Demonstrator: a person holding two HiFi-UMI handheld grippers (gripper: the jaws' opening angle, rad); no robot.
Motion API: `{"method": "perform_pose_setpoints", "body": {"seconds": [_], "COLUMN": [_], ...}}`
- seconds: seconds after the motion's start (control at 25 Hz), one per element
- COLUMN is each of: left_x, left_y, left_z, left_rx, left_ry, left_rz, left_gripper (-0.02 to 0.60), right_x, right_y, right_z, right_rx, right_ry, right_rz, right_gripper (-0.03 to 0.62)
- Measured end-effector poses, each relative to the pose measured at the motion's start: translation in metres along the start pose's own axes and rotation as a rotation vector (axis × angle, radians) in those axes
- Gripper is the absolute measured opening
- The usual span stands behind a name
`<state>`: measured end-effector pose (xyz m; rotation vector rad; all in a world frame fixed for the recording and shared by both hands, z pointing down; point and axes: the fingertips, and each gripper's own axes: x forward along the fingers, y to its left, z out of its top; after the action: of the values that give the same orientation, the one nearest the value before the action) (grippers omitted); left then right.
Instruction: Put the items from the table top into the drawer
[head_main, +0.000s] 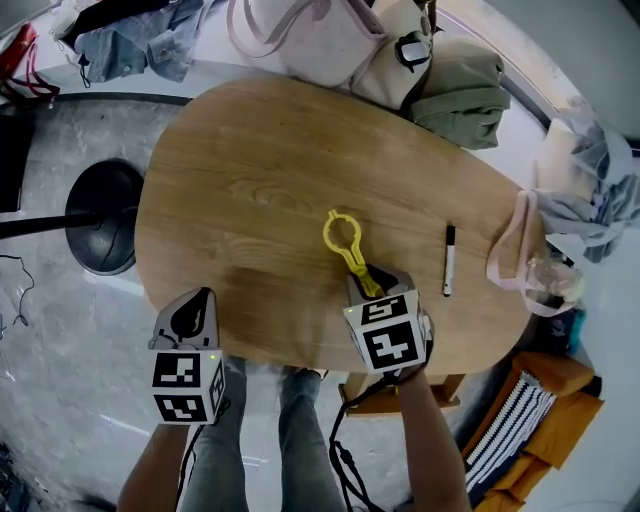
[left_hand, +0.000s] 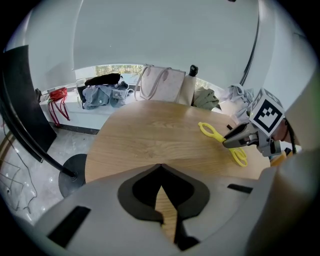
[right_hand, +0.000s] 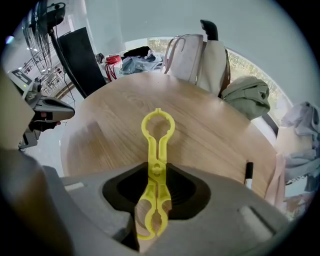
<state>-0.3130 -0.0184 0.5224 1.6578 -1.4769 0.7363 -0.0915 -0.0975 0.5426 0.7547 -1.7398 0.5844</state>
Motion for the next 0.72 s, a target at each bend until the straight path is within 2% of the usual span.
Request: {"method": "perform_pose_setpoints", "body": {"seconds": [0.28,0.72], "left_x": [0.0,-0.003], "left_y": [-0.018,-0.07], "left_z": [0.003,0.014], "left_rx": [0.057,0.175], "left_ry": [0.005,0.001], "left_rz": [-0.027,-0.091], "left_gripper": [-0.003,-0.003], "right_x": [-0.016,-0.054], "right_y": [-0.003,-0.025], "right_z": [-0.013,-0.069], "right_rx": [0.025,0.137], "right_ry": [-0.026,-0.03], "right_rz": [-0.004,-0.047], "right_gripper": [0.117,0.117]}}
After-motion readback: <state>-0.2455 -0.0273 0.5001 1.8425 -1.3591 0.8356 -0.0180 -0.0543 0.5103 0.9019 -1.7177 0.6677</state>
